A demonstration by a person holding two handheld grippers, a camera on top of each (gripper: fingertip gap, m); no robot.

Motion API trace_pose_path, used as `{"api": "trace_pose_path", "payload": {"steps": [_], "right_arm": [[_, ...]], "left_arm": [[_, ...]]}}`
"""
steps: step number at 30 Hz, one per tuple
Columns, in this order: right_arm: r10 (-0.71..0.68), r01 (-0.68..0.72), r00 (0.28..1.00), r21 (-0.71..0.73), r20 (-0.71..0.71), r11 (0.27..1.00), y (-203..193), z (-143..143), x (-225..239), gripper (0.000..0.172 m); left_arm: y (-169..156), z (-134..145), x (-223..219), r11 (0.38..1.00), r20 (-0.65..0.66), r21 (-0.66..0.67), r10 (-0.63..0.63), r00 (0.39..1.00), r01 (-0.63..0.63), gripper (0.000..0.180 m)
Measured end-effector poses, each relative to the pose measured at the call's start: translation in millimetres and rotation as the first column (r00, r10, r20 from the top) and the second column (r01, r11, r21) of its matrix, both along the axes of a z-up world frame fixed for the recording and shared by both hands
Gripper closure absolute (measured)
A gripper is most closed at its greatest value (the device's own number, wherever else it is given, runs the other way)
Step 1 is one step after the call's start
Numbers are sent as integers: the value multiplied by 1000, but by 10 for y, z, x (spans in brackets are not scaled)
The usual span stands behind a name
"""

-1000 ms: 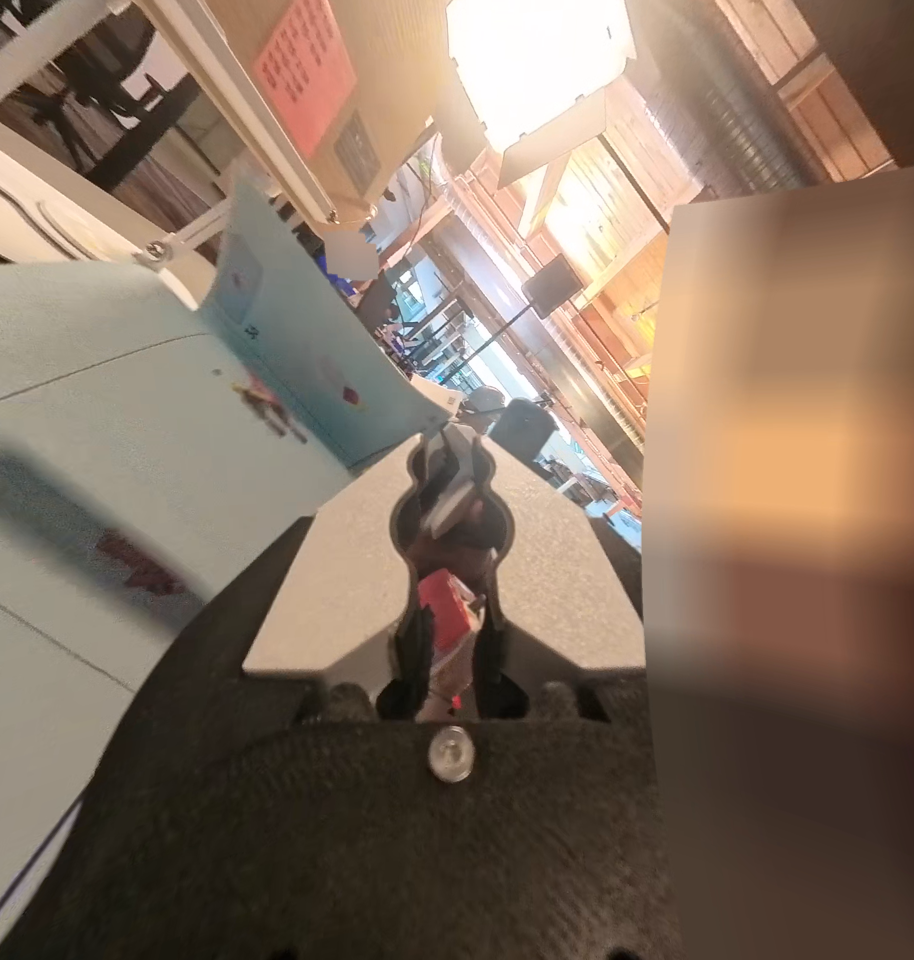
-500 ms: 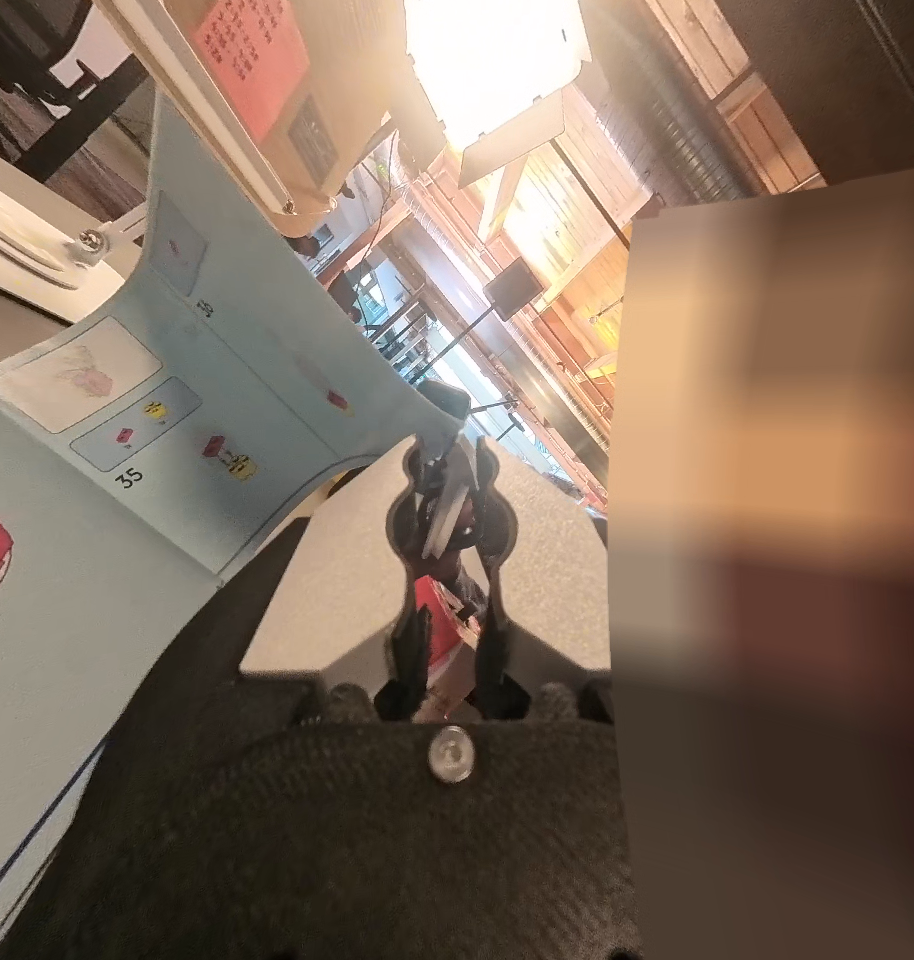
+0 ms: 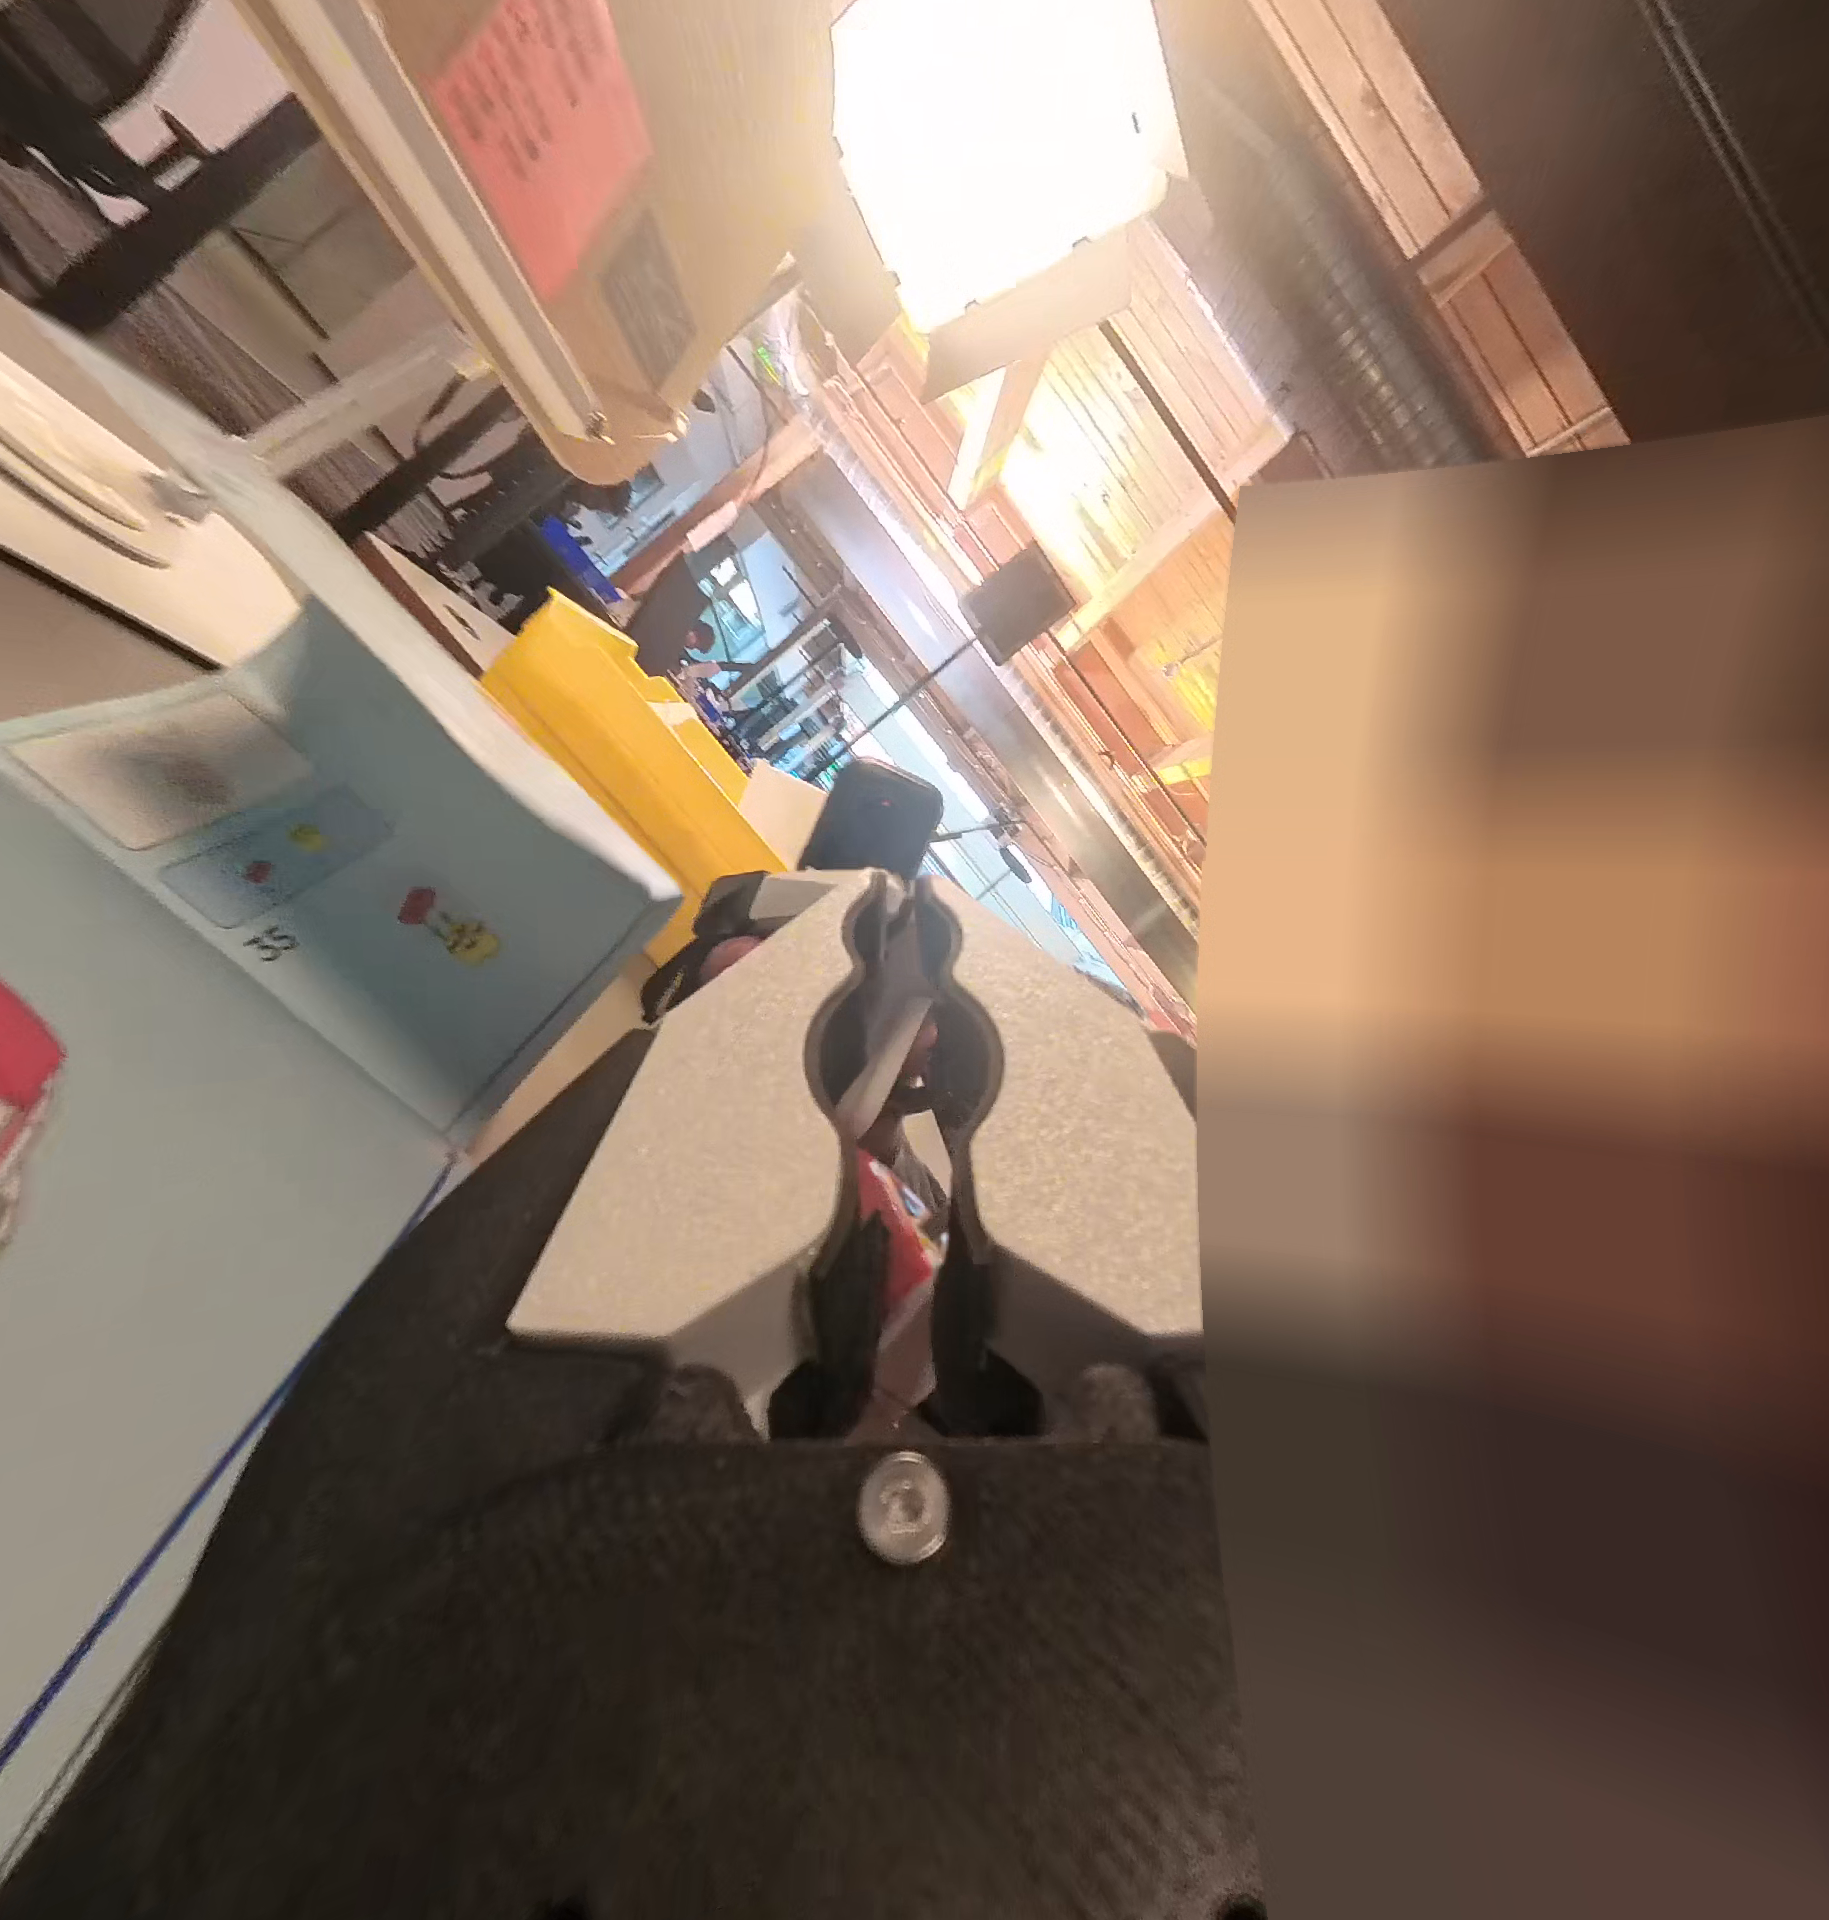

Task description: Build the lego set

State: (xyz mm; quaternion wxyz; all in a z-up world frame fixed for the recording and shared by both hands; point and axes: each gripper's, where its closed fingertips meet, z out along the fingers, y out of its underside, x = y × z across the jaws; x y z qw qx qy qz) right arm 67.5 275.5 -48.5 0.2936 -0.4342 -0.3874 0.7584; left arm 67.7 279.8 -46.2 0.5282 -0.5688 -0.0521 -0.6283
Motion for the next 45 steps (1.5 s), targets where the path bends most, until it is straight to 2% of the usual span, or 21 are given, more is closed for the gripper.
{"api": "trace_pose_path", "payload": {"steps": [1, 7, 9, 10, 12, 14, 16, 17, 19, 21, 23, 24, 25, 27, 29, 30, 32, 36, 39, 45], "right_arm": [[-8, 8, 1000, -2, -2, 1000, 19, 2, 6, 172], [-147, 147, 989, 45, -10, 988, 211, -1, 53, 172], [-250, 253, 967, 63, -54, 965, 330, 74, 135, 172], [-341, 349, 935, 82, -94, 933, 422, 142, 223, 172], [-553, 575, 817, 173, -161, 800, 610, 236, 463, 172], [-727, 747, 655, 318, -207, 583, 769, 244, 710, 168], [-822, 827, 501, 430, -273, 362, 869, 242, 951, 166], [-838, 834, 454, 475, -302, 281, 879, 229, 1041, 166], [-851, 834, 393, 525, -350, 170, 879, 219, 1199, 164], [-849, 831, 363, 546, -384, 108, 894, 224, 1346, 160], [-847, 822, 344, 567, -406, 63, 958, 218, 1478, 158], [-846, 815, 335, 577, -415, 40, 1006, 213, 1533, 156], [-848, 814, 325, 580, -419, 26, 1061, 209, 1589, 156], [-852, 827, 327, 560, -408, 49, 1140, 213, 1668, 155], [-858, 842, 320, 535, -401, 63, 1206, 222, 1723, 155], [-864, 850, 310, 523, -396, 65, 1247, 227, 1748, 155], [-878, 866, 295, 493, -377, 80, 1322, 229, 1803, 155], [-908, 898, 251, 431, -335, 89, 1474, 227, 1957, 157], [-928, 916, 222, 391, -298, 94, 1570, 206, 2043, 157], [-941, 921, 210, 377, -267, 98, 1624, 176, 2074, 158]], "left_arm": [[7, -9, -27, 1000, 0, -6, 11, 1000, -11, 180], [117, -227, -137, 988, -99, -107, 104, 990, -115, 178], [141, -285, -110, 985, -129, -124, 103, 986, -119, 177], [147, -302, -95, 985, -140, -127, 101, 985, -119, 176], [146, -309, -77, 985, -175, -120, 104, 979, -126, 176], [141, -289, -90, 982, -251, -99, 134, 959, -163, 176], [141, -259, -114, 972, -400, -59, 187, 897, -228, 175], [148, -231, -121, 965, -485, -33, 212, 848, -260, 173], [183, -124, -108, 951, -626, 34, 261, 734, -309, 171], [251, 6, 51, 958, -725, 75, 242, 645, -276, 170], [354, 38, 425, 991, -806, 30, 103, 584, -132, 169], [417, -17, 626, 998, -847, -24, 11, 532, -59, 166], [489, -114, 793, 996, -887, -88, -76, 455, -3, 161], [665, -367, 1012, 978, -941, -202, -208, 266, 50, 157], [879, -581, 1163, 965, -958, -253, -260, 120, 71, 156], [966, -690, 1230, 955, -954, -287, -292, 65, 80, 154], [1114, -886, 1362, 933, -937, -348, -349, -6, 91, 151], [1286, -1252, 1473, 909, -905, -406, -386, -176, 92, 140], [1355, -1366, 1521, 912, -900, -401, -374, -225, 87, 141], [1442, -1392, 1570, 906, -896, -419, -401, -189, 66, 155]]}}
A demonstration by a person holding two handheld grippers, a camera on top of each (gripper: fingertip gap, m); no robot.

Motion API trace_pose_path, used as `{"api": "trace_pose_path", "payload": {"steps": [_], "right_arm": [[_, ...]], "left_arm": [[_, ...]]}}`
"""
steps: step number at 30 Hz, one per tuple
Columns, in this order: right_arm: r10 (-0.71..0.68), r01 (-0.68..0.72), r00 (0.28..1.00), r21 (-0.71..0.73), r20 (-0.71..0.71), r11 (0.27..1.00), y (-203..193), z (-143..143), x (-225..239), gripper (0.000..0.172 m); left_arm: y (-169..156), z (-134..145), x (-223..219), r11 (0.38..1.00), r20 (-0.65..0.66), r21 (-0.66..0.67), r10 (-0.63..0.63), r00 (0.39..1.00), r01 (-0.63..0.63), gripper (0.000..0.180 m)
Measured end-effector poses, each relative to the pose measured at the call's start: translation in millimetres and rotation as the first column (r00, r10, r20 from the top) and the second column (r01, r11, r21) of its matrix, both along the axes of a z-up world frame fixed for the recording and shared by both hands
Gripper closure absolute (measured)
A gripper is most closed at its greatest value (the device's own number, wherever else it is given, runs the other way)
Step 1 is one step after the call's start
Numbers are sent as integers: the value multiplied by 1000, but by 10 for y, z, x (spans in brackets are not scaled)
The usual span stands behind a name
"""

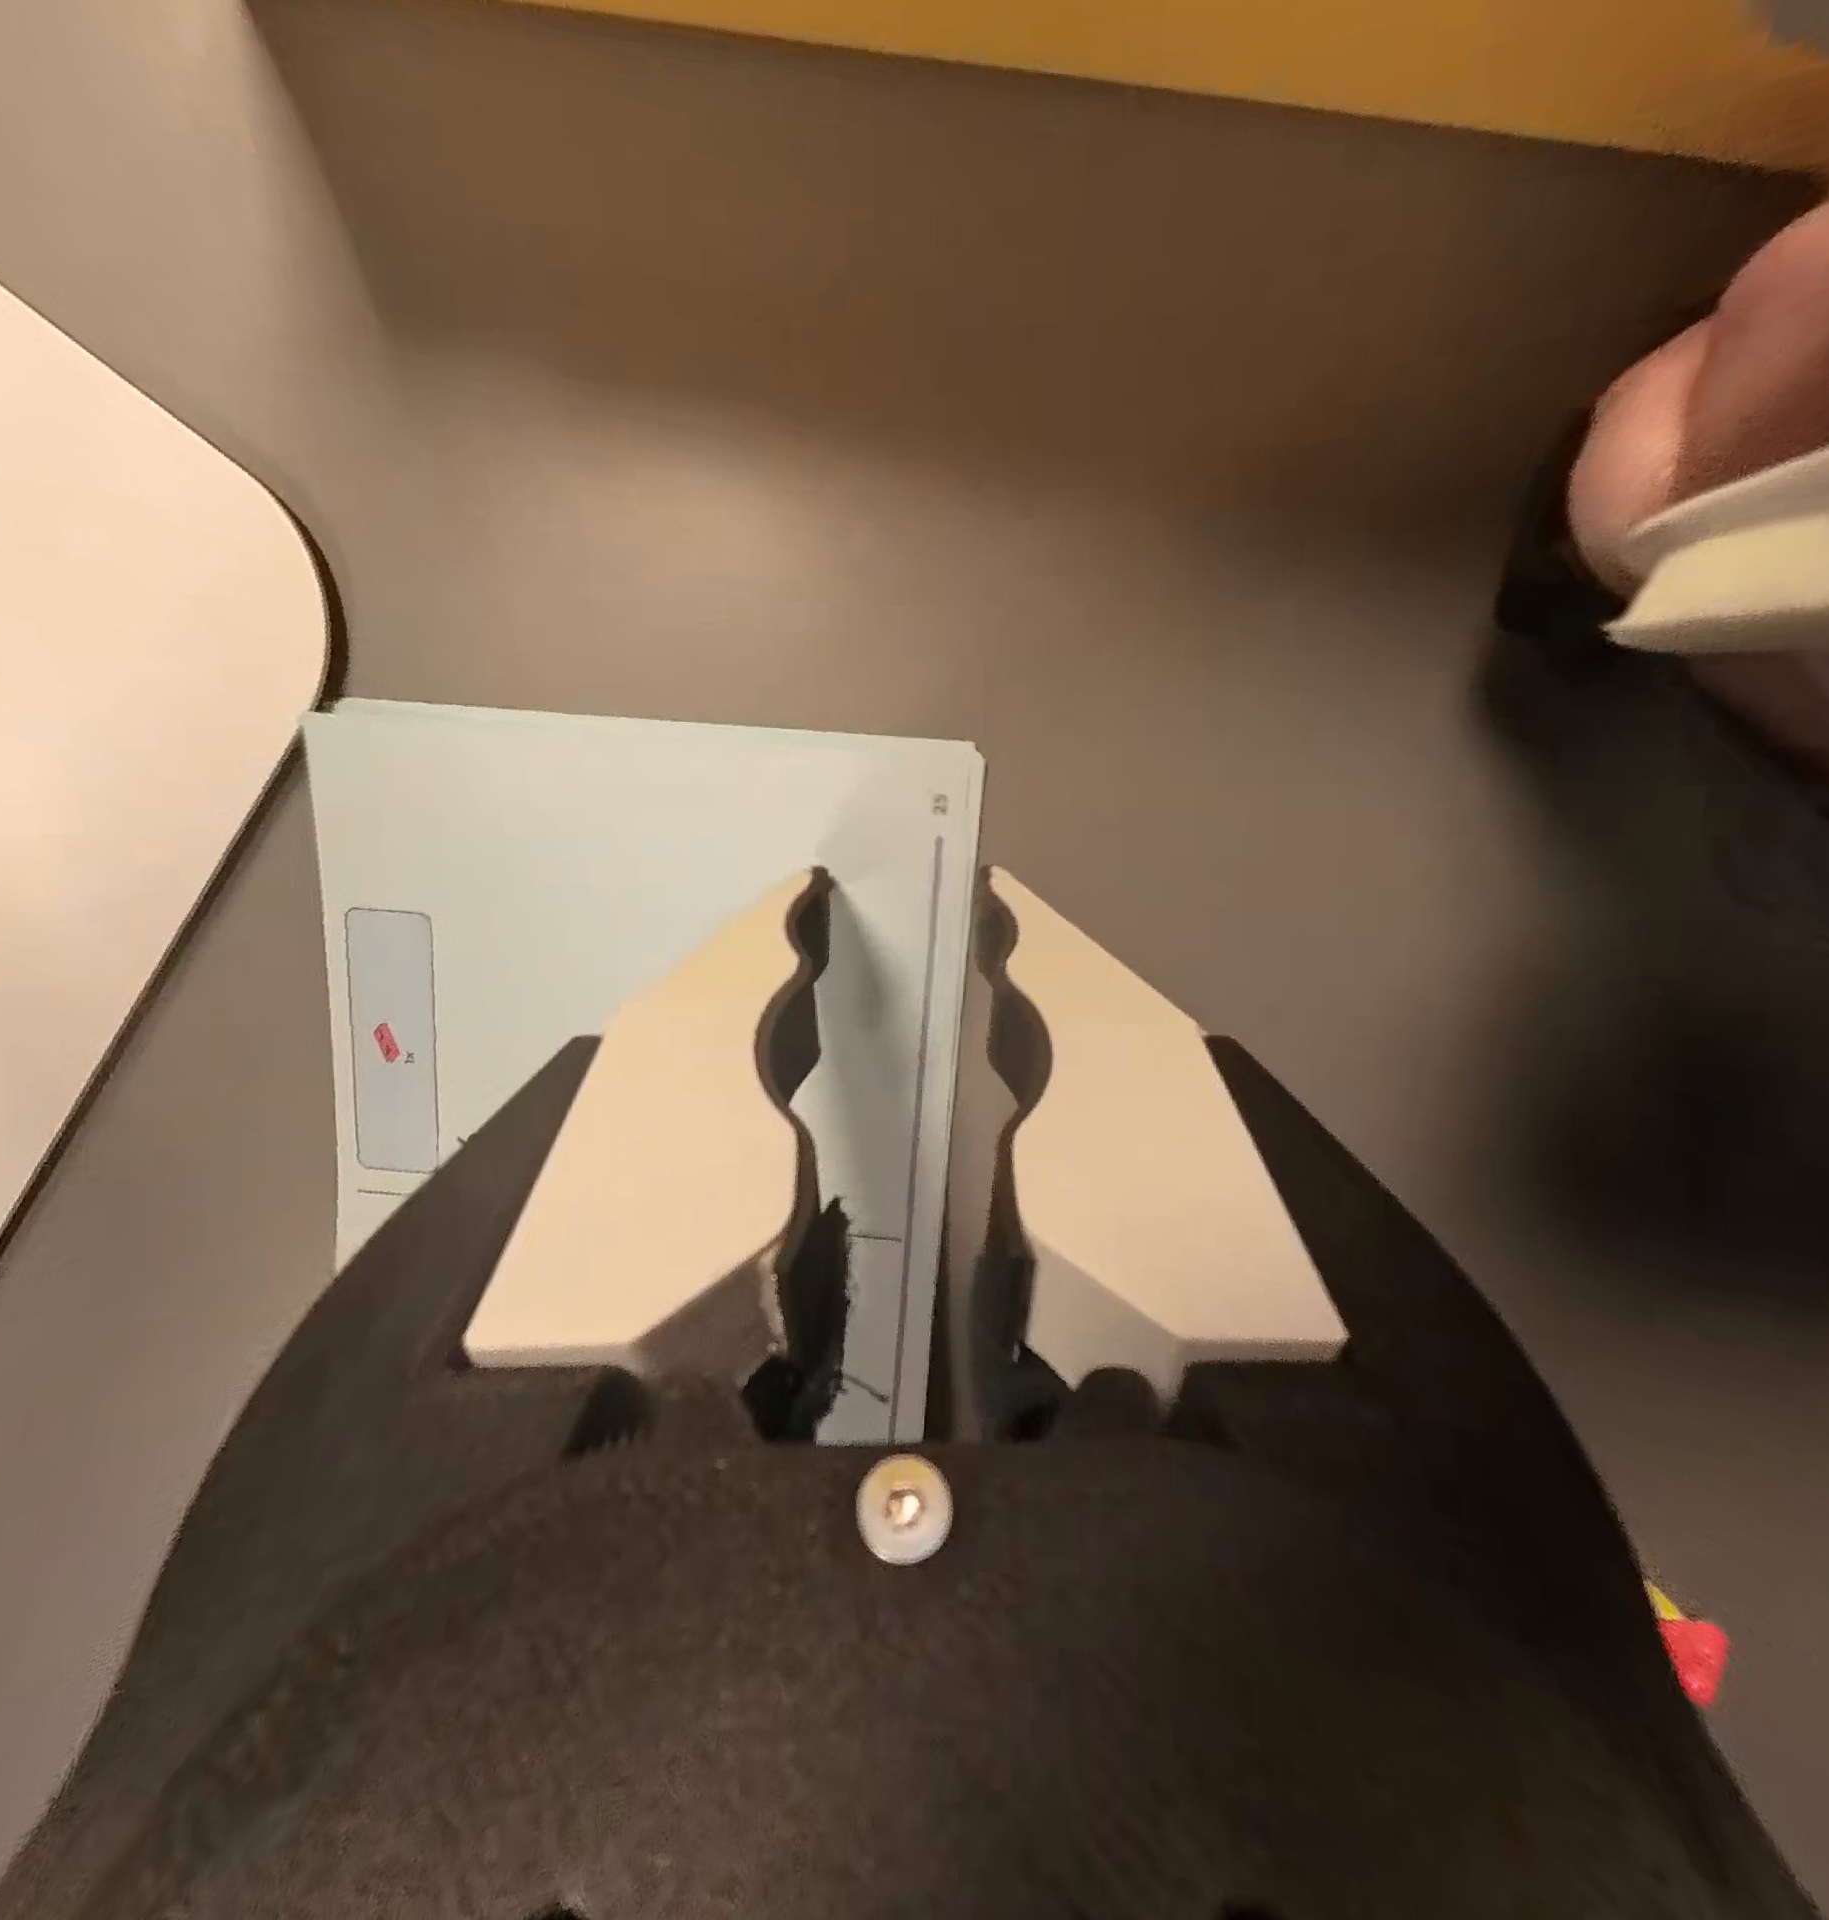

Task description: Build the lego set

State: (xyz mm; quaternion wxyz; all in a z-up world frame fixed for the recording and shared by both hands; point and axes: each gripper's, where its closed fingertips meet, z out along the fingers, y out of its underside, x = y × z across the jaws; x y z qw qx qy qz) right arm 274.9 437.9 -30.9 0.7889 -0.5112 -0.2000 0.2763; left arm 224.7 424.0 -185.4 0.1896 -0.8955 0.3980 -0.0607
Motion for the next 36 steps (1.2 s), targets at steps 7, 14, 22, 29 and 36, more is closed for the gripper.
{"api": "trace_pose_path", "payload": {"steps": [7, 14, 22, 29, 36], "right_arm": [[0, 0, 1000, -35, -8, 999, 41, -37, 13, 158], [10, -10, 1000, -55, 6, 998, 57, -71, -16, 158], [9, -7, 1000, -70, 17, 998, 73, -97, -27, 158], [20, -17, 999, -78, 36, 997, 77, -122, -64, 159], [32, -27, 998, -82, 51, 996, 73, -139, -98, 160]], "left_arm": [[-48, 11, 44, 997, 76, -72, 23, 997, -17, 170], [-96, 12, 76, 992, 141, -119, 52, 989, -35, 180], [-55, 13, -67, 995, 91, -69, 82, 992, -76, 180], [-41, 78, -153, 996, 53, 2, 86, 995, -86, 147], [-207, 22, -311, 999, -122, -19, -32, 992, 30, 133]]}}
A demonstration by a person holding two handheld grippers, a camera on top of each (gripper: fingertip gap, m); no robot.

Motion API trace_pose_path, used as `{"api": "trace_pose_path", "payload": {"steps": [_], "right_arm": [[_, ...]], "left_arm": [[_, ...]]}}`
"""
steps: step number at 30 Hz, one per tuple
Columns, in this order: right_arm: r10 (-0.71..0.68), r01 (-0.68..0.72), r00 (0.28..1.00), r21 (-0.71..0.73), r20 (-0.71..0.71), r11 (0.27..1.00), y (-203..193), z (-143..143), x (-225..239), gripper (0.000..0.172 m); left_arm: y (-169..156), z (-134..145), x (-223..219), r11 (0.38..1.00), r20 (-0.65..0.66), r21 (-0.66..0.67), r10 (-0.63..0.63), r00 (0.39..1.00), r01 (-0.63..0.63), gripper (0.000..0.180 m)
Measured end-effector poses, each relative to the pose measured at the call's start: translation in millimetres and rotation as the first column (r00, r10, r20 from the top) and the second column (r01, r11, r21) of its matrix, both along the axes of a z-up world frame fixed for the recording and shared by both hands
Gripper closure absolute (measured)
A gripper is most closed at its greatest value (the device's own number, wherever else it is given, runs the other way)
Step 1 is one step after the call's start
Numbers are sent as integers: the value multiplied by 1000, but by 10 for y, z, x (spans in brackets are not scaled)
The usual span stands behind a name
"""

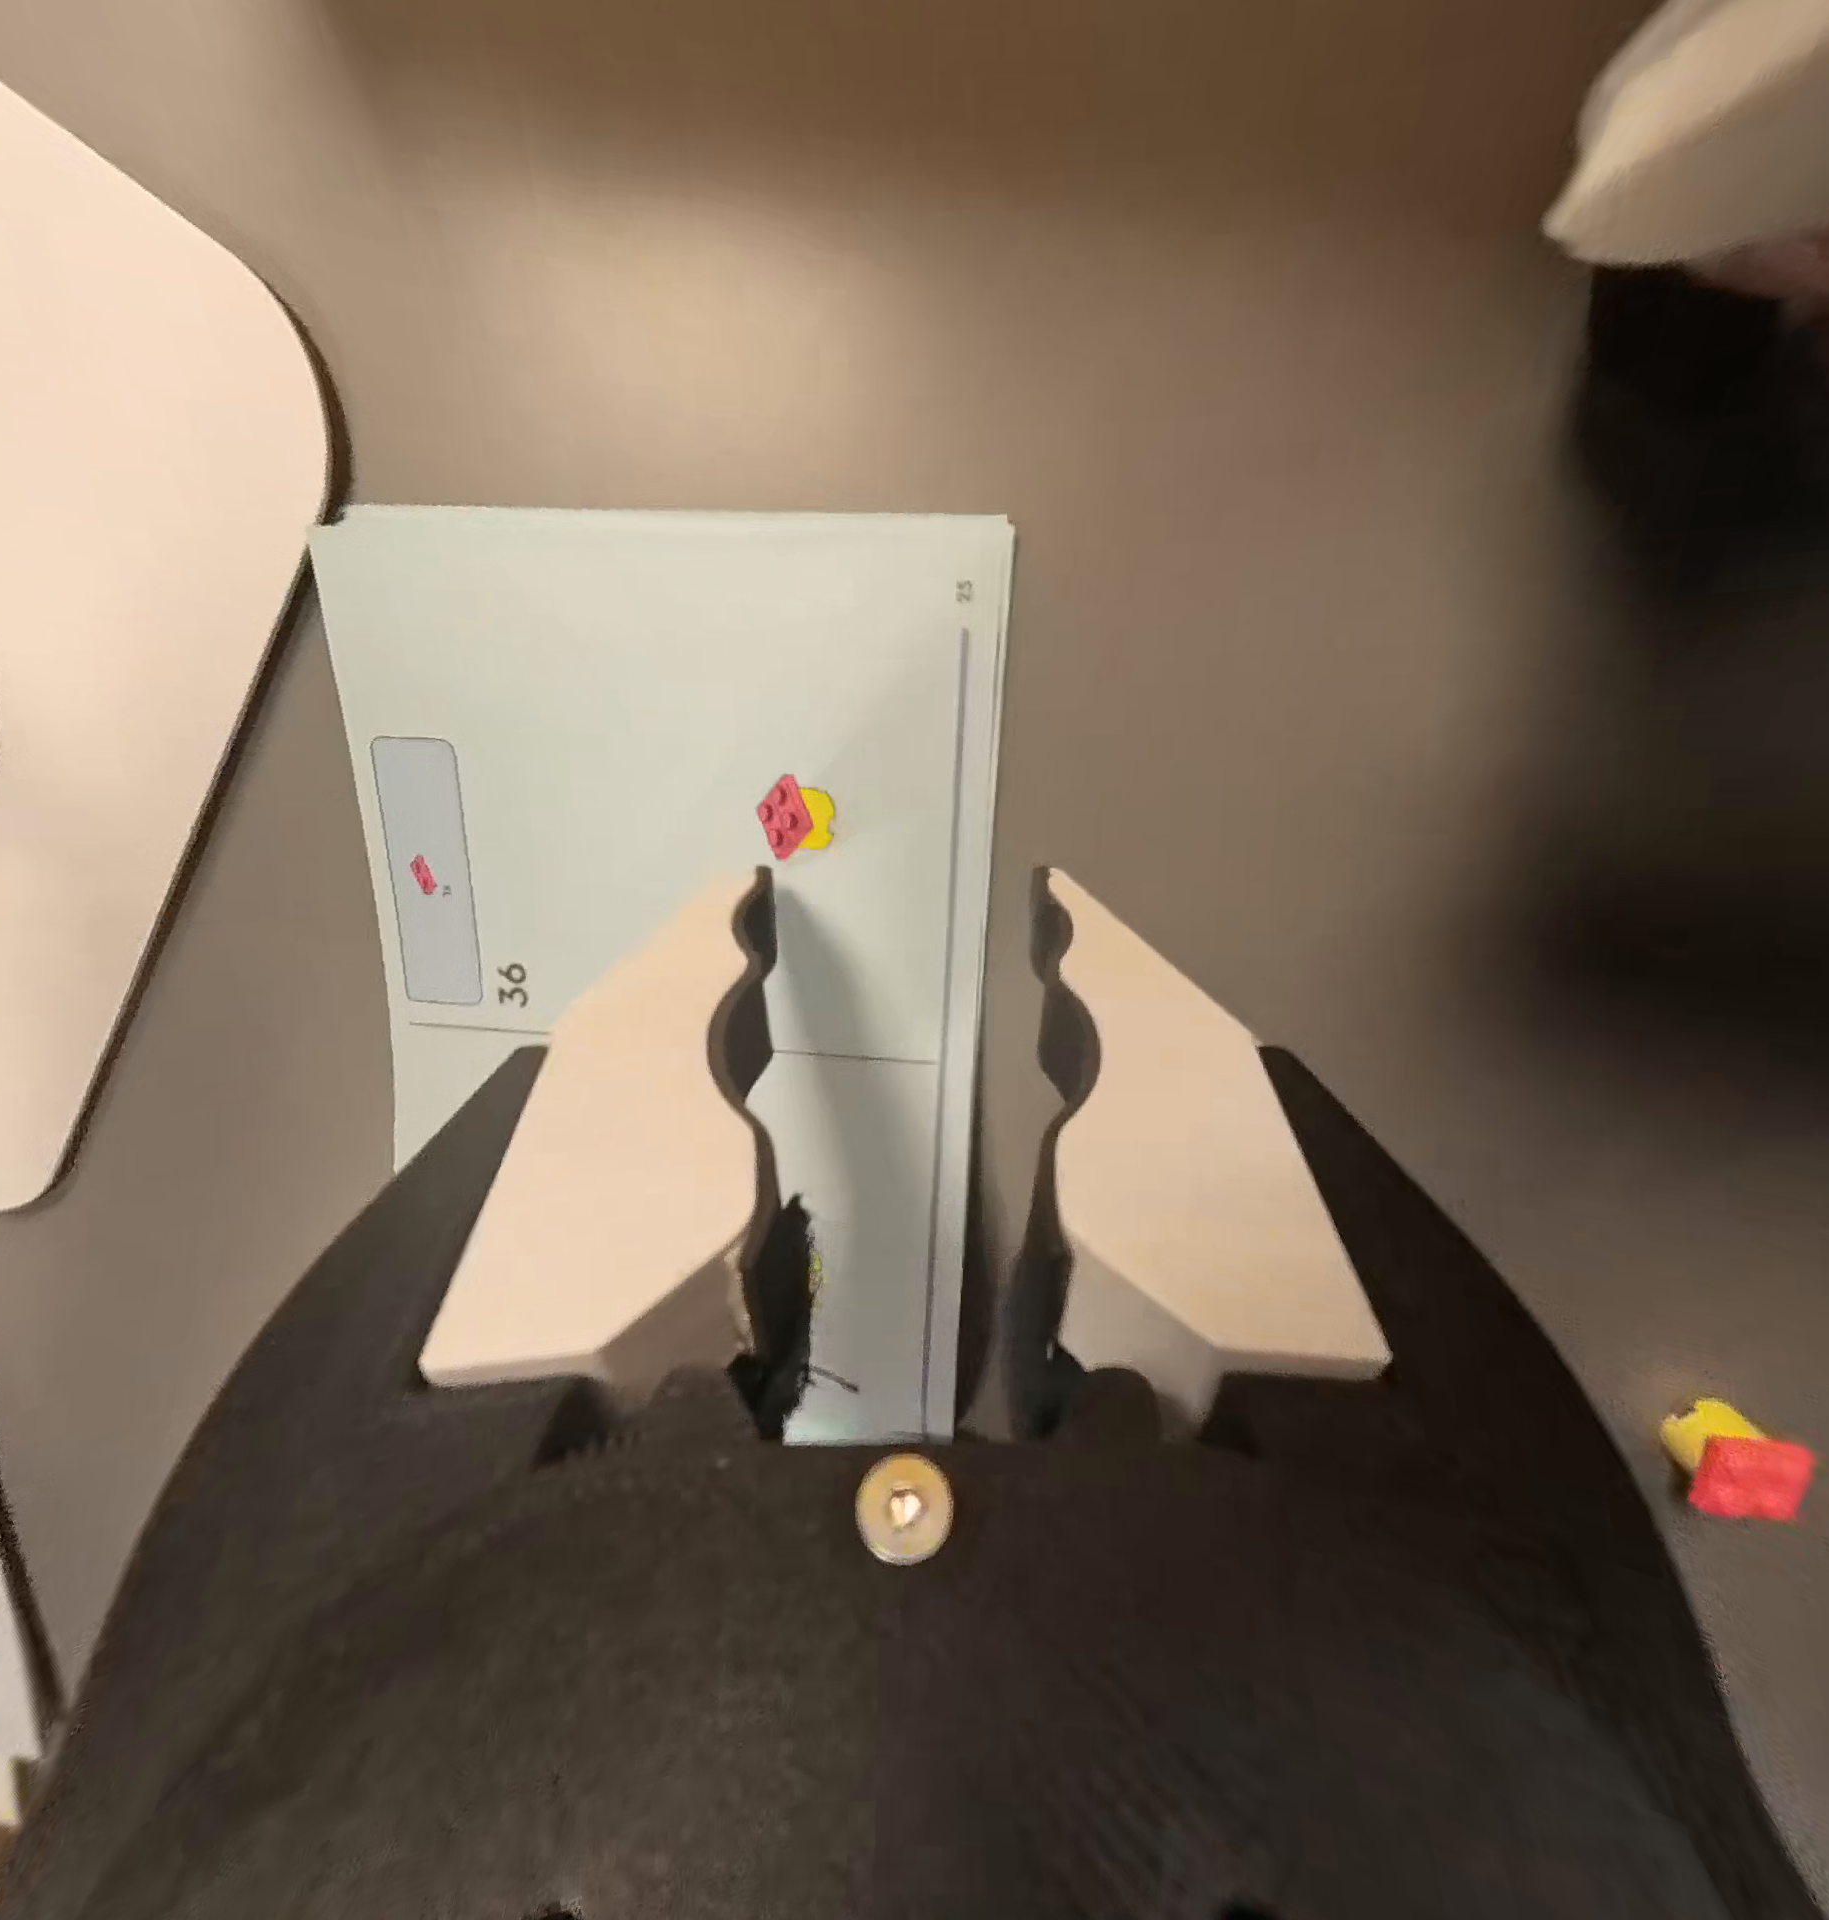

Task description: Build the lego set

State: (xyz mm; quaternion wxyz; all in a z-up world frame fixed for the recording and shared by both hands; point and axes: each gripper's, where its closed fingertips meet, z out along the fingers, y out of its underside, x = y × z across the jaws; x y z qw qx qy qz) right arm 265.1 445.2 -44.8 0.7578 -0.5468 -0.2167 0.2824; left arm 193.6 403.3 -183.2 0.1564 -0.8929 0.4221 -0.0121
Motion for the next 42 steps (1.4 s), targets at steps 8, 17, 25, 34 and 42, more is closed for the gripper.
{"api": "trace_pose_path", "payload": {"steps": [8, 17, 25, 34, 42], "right_arm": [[-82, 85, 991, -22, 105, 996, 81, -115, -6, 162], [-46, 34, 976, 58, 213, 998, -48, -129, -196, 157], [-45, 33, 980, 65, 193, 997, -57, -100, -180, 157], [-43, 29, 979, 68, 201, 997, -59, -102, -192, 157], [53, -96, 950, 126, 307, 987, -198, -158, -359, 162]], "left_arm": [[-123, -3, -26, 994, -61, 105, -34, 998, 40, 168], [-157, 41, -237, 991, -117, 127, -18, 993, 33, 180], [-213, 11, -361, 998, -127, -36, 41, 991, -46, 129], [-255, 31, -431, 998, -293, 4, -57, 954, 61, 143], [-342, 37, -549, 985, -342, 57, -134, 930, 162, 180]]}}
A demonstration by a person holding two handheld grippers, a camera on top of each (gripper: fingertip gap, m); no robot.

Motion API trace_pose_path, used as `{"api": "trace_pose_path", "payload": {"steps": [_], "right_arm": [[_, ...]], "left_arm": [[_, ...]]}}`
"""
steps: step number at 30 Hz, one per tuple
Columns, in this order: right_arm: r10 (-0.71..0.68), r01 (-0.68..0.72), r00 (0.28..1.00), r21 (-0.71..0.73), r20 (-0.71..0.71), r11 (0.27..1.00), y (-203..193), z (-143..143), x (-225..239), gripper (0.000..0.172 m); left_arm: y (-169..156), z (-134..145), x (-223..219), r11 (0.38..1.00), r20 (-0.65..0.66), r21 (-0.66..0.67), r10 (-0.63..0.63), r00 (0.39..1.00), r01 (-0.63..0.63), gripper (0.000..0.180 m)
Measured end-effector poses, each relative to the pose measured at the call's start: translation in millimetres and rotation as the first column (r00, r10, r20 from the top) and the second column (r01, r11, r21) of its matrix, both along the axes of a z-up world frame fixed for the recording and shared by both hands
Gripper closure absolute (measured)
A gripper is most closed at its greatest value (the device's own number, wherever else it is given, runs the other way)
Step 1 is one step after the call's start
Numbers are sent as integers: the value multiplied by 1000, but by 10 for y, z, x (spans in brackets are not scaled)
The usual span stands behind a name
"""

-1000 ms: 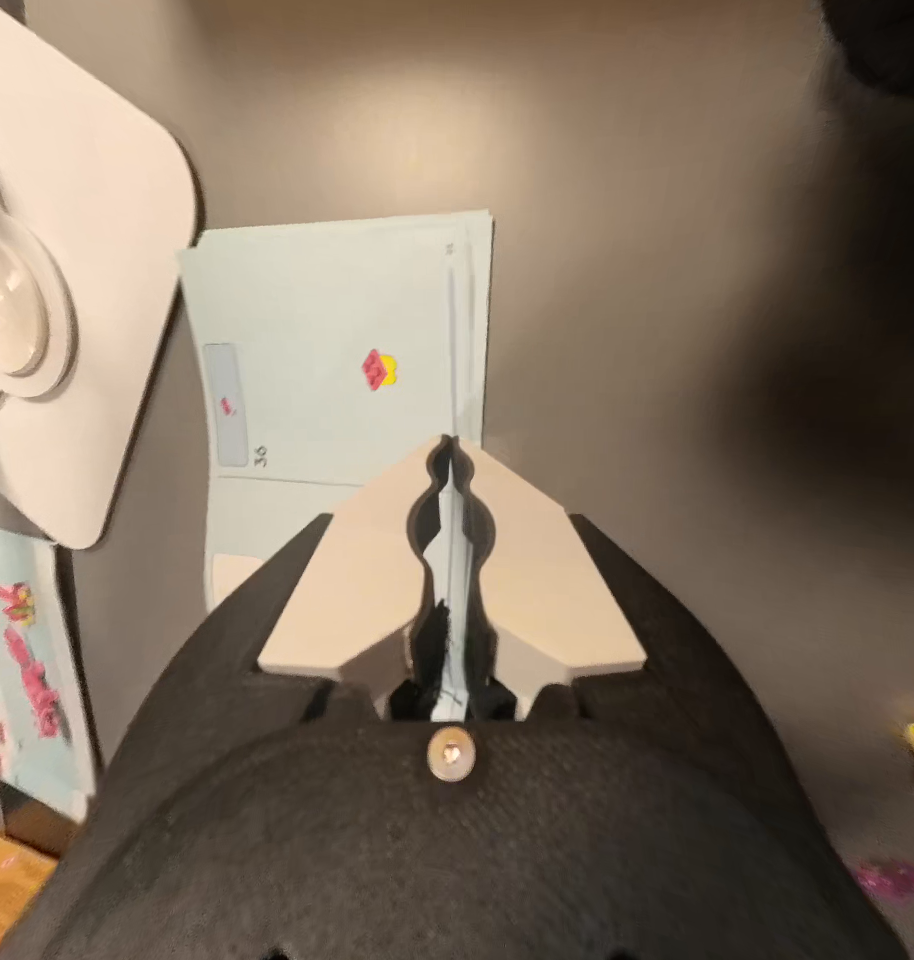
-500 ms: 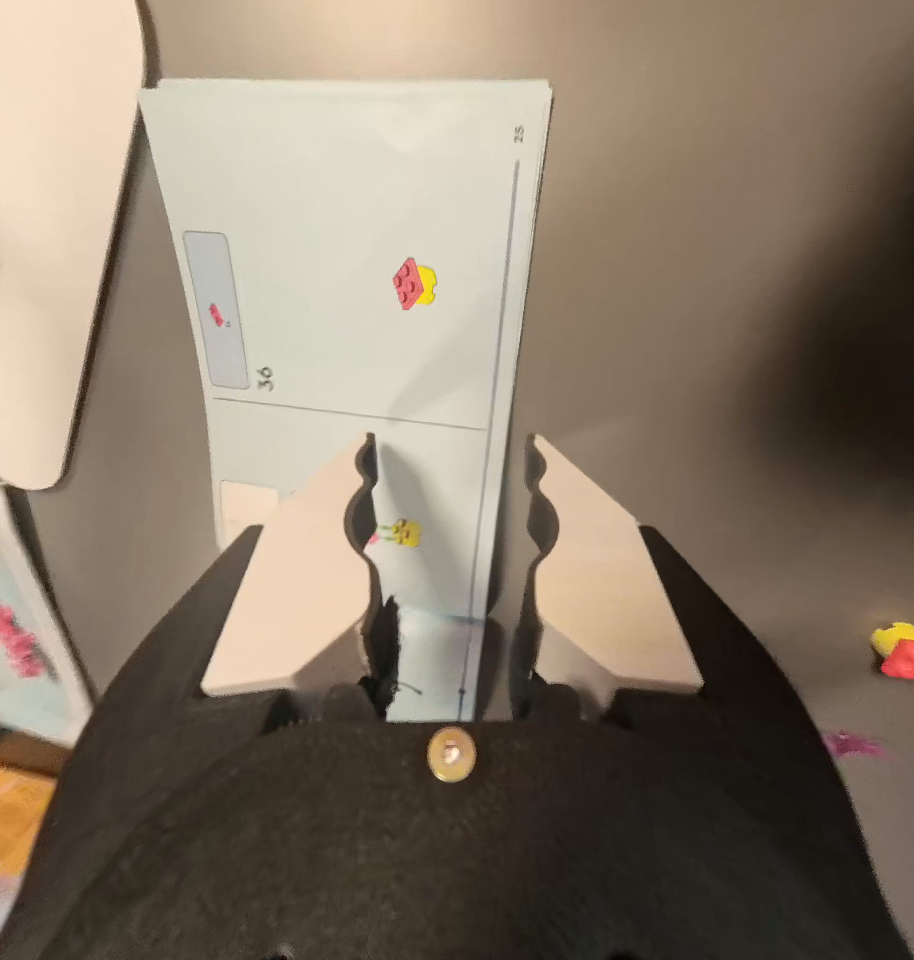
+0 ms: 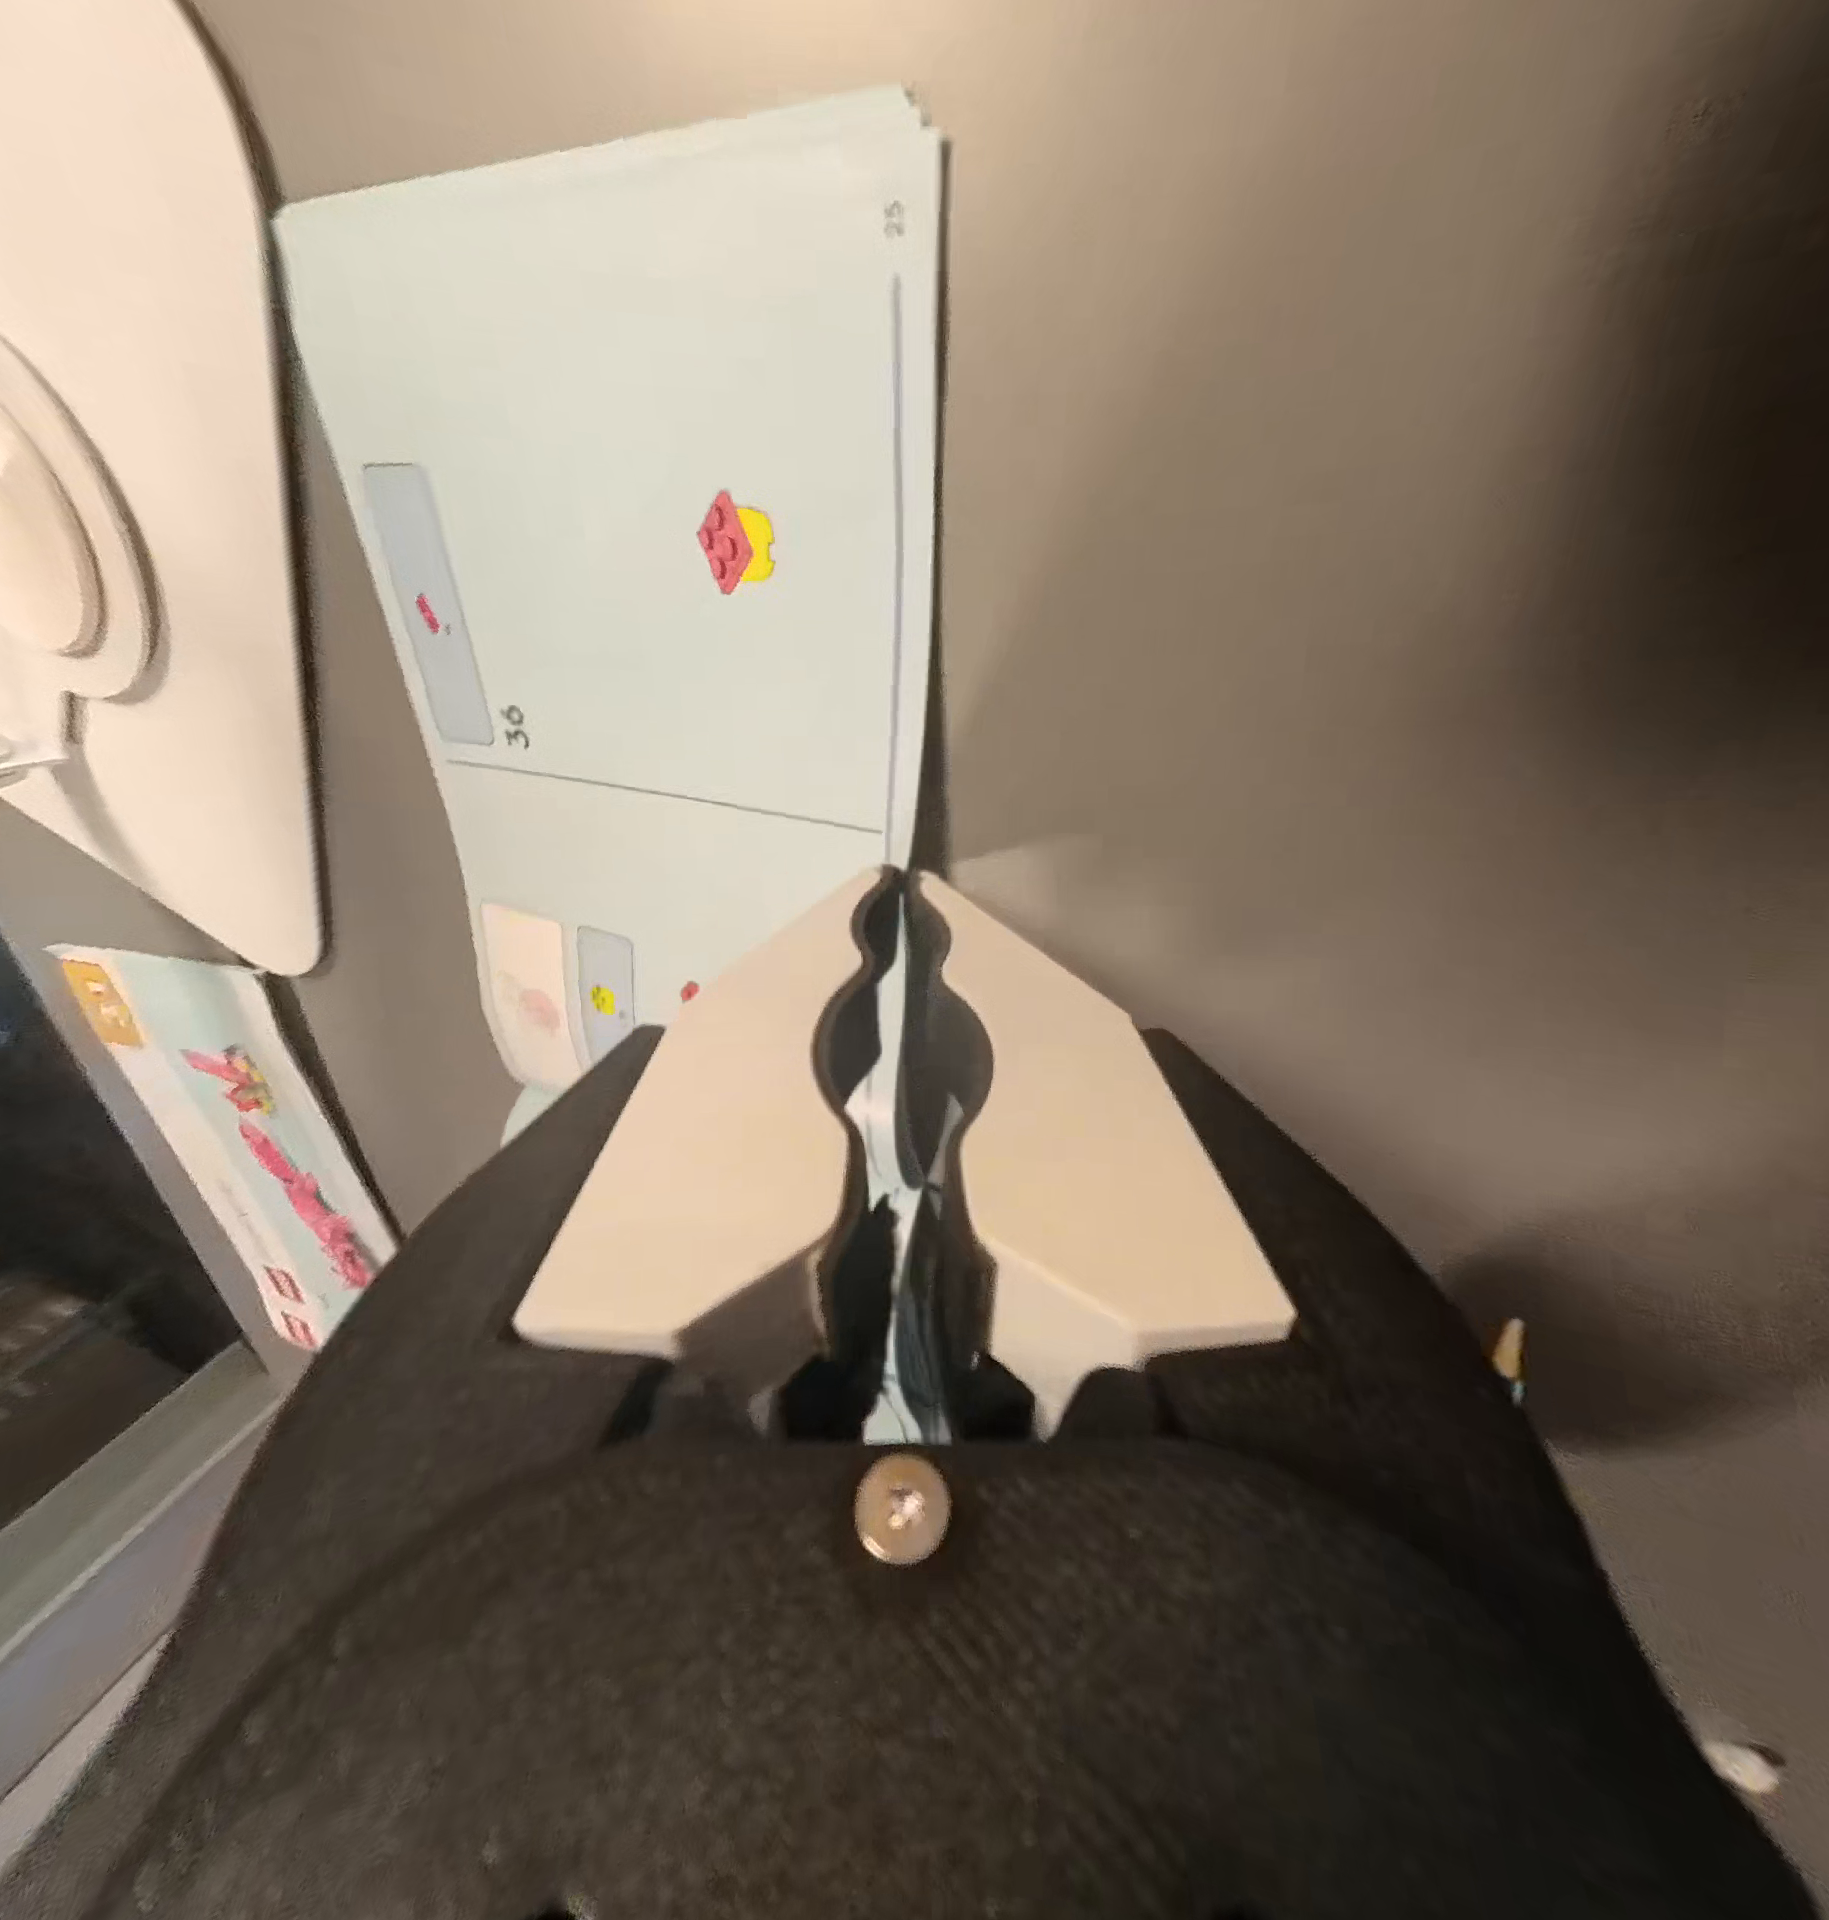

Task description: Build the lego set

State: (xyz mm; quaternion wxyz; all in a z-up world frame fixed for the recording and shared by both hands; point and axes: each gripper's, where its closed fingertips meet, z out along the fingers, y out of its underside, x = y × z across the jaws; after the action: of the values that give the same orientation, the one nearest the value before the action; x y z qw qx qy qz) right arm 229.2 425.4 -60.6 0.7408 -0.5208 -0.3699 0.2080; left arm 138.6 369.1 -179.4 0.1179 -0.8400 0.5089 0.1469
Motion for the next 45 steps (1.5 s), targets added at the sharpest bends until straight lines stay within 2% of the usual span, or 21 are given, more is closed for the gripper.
{"api": "trace_pose_path", "payload": {"steps": [4, 10, 13, 18, 22, 24, 27, 30, 34, 36, 40, 43, 45], "right_arm": [[113, -113, 986, -5, 120, 994, -104, -161, -180, 145], [265, -297, 912, 58, 314, 953, -450, -371, -468, 126], [222, -292, 844, 70, 488, 954, -468, -627, -590, 118], [5, -182, 768, 210, 641, 961, -258, -814, -671, 134], [-84, -153, 787, 324, 612, 934, -225, -694, -722, 164], [-99, -139, 797, 341, 596, 930, -221, -655, -714, 170], [-127, -113, 809, 364, 574, 925, -214, -604, -676, 171], [-160, -80, 811, 379, 563, 922, -185, -573, -644, 171], [-199, -68, 812, 428, 549, 901, -196, -524, -628, 172], [-220, -65, 811, 458, 542, 886, -207, -497, -626, 172], [-249, -65, 810, 503, 531, 862, -257, -455, -620, 172], [-249, -78, 810, 520, 530, 851, -338, -438, -629, 171], [-242, -95, 809, 526, 535, 845, -406, -441, -666, 171]], "left_arm": [[-22, 95, -143, 999, 45, 47, 6, 999, -8, 180], [-71, 234, -387, 984, 141, 166, 33, 989, -57, 180], [-97, 286, -448, 973, 219, 214, 43, 975, -91, 180], [-174, 346, -499, 963, 323, 241, 40, 945, -123, 180], [-205, 447, -518, 939, 377, 316, 6, 926, -135, 180], [-223, 482, -512, 929, 415, 334, 7, 910, -159, 180], [-235, 563, -454, 905, 495, 373, -6, 869, -206, 180], [-230, 645, -354, 885, 562, 404, -41, 826, -231, 162], [-213, 675, -259, 873, 529, 461, -130, 838, -156, 152], [-188, 705, -246, 854, 504, 505, -176, 846, -124, 151], [-156, 649, -126, 858, 549, 508, -251, 797, -80, 153], [-103, 525, -185, 859, 490, 511, -264, 831, -29, 160], [-96, 554, -151, 843, 505, 537, -306, 807, -17, 161]]}}
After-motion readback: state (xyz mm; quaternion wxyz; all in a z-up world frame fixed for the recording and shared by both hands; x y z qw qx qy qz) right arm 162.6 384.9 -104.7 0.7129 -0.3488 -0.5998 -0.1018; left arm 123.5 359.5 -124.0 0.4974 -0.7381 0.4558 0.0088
